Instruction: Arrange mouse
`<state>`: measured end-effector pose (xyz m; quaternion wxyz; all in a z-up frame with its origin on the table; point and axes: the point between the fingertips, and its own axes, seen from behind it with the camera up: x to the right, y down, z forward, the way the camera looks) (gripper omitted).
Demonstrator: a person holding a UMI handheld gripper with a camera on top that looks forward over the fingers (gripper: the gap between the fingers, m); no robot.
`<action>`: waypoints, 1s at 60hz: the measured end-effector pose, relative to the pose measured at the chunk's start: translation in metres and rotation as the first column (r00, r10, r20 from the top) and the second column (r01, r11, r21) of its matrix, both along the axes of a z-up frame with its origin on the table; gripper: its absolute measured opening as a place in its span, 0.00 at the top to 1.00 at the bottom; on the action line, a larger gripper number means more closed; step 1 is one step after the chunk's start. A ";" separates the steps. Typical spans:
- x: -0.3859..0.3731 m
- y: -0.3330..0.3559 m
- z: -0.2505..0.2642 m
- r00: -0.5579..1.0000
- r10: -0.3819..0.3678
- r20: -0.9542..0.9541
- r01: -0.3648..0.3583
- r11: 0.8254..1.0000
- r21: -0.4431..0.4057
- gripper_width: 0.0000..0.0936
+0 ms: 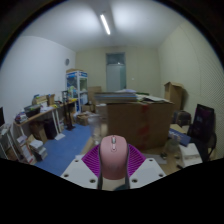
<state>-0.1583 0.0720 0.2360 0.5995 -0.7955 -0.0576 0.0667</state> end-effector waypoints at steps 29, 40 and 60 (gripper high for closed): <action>0.076 -0.075 -0.252 0.993 -0.076 0.090 0.107 0.900 -0.423 0.59; 0.082 -0.082 -0.251 0.986 -0.083 0.144 0.143 0.866 -0.478 0.28; 0.093 -0.192 -0.163 0.963 -0.267 -0.031 0.223 0.859 -0.461 0.10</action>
